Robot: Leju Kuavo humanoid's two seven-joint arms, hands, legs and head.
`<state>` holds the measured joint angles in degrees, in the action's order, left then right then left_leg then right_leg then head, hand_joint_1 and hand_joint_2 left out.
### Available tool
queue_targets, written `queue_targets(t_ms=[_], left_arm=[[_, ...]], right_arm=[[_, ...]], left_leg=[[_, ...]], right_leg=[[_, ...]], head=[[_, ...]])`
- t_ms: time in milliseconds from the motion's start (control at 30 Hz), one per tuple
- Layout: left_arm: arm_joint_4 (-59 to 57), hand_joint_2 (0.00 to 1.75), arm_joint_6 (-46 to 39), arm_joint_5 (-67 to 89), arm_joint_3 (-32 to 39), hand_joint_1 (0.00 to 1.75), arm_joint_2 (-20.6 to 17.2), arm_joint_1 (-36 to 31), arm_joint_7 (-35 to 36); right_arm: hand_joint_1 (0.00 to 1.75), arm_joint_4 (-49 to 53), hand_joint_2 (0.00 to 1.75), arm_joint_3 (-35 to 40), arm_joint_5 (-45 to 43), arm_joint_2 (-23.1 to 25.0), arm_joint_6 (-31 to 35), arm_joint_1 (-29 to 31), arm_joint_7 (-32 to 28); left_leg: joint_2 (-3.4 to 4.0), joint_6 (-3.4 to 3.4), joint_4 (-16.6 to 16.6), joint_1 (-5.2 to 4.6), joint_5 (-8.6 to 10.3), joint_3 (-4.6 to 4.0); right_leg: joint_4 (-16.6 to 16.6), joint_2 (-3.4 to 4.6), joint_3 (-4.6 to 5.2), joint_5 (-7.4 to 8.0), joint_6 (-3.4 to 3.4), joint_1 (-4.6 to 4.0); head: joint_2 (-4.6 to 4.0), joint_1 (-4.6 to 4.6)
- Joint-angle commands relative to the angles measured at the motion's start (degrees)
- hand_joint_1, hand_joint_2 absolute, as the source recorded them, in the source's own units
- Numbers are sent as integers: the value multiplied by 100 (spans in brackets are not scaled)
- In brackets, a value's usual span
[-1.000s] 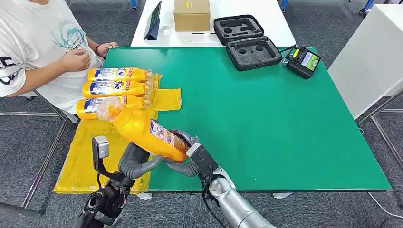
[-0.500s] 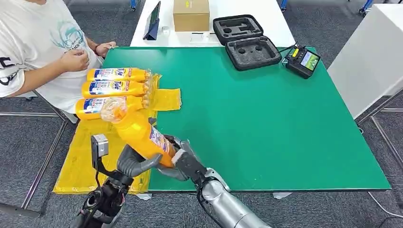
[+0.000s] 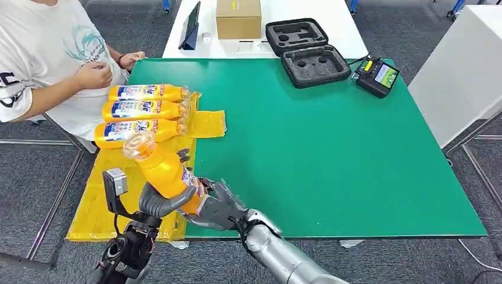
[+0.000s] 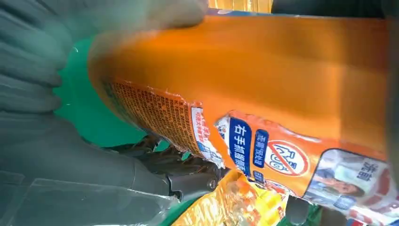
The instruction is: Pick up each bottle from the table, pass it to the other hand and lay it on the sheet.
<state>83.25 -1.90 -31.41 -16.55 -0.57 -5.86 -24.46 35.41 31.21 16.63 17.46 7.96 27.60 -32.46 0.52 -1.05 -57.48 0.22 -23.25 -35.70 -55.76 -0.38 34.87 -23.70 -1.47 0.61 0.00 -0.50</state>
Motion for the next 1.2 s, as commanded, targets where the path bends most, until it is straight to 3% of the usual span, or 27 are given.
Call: queue_targets(t_ms=[33,400,433,467,500,533,600,700,833,933,967,1033,1100,1167,1200], left_arm=[[-199,175,-112,-93,76,175,52,-456,-78],[-186,175,-140,-80,45,175,4,-471,-107],[-194,175,-140,-80,45,175,-9,-478,-107],[-195,175,-142,-80,45,175,-12,-474,-107],[-173,175,-195,-61,66,175,-17,-445,-131],[-157,175,-311,67,72,175,-36,-435,-212],[-129,175,-754,630,101,175,-82,-438,-549],[-170,175,-1598,1611,337,175,-104,-477,-1043],[-433,175,-1997,2149,719,175,-94,-453,-1315],[-524,175,-2536,2817,879,175,-72,-426,-1554],[-612,175,-2634,2953,965,175,-76,-477,-1480],[-944,175,-3292,3864,988,175,-248,-681,-1456],[-1346,175,-3761,4994,985,175,-503,-929,-1112],[-1787,175,-3613,6069,864,175,-736,-1149,-476],[-1949,175,-3476,6297,1007,175,-717,-1222,-398]], right_arm=[[175,-464,175,476,74,18,-212,-4,-97],[175,-353,175,351,-1,8,-72,-10,-165],[148,-305,175,311,-18,10,4,-12,-195],[0,-269,175,277,-25,13,92,-20,-214],[0,-178,175,206,-68,23,215,-40,-248],[0,7,0,130,-111,10,391,-79,-394],[0,603,0,-36,-304,-51,550,-243,-669],[0,2600,0,-123,-547,-353,916,-786,-754],[0,4498,0,23,145,-681,2015,-1262,-713],[0,4950,0,123,350,-754,2422,-1380,-754],[0,5039,0,275,535,-823,2872,-1360,-754],[0,5246,0,389,549,-840,3204,-1360,-754],[0,5326,0,321,534,-740,3204,-1396,-754],[0,5135,0,308,472,-694,3204,-1316,-754],[0,4986,175,345,321,-714,3204,-1223,-754]], left_leg=[[-18,5,3,8,-4,15],[-22,5,1,9,-6,20],[-25,7,1,10,-11,31],[-17,4,2,5,-2,10],[-25,7,1,10,-9,27],[-21,6,0,9,-6,18],[-18,6,0,7,-8,19],[-16,7,-4,10,-12,20],[-13,5,-4,6,-11,16],[-23,5,-1,6,-13,26],[-19,3,3,3,-5,16],[-17,5,-1,10,-17,36],[-16,6,2,6,-10,29],[-15,8,2,7,-7,24],[-16,8,7,4,-2,23]], right_leg=[[5,-14,-21,-8,5,-7],[5,-16,-27,-11,5,-8],[4,-19,-39,-16,7,-9],[3,-14,-15,-6,4,-5],[3,-19,-35,-15,7,-9],[4,-16,-25,-11,6,-8],[1,-13,-25,-12,6,-6],[-2,-9,-25,-14,7,-8],[-4,-8,-19,-14,5,-4],[0,-18,-32,-18,5,-4],[2,-17,-21,-12,4,-1],[5,-11,-44,-18,5,-8],[3,-10,-33,-13,6,-4],[0,-9,-27,-11,9,-5],[2,-11,-25,-8,10,-3]], head=[[0,2],[0,2],[0,2],[0,2],[0,2],[0,2],[0,2],[0,2],[0,2],[0,2],[0,0],[0,4],[0,4],[0,6],[0,4]])
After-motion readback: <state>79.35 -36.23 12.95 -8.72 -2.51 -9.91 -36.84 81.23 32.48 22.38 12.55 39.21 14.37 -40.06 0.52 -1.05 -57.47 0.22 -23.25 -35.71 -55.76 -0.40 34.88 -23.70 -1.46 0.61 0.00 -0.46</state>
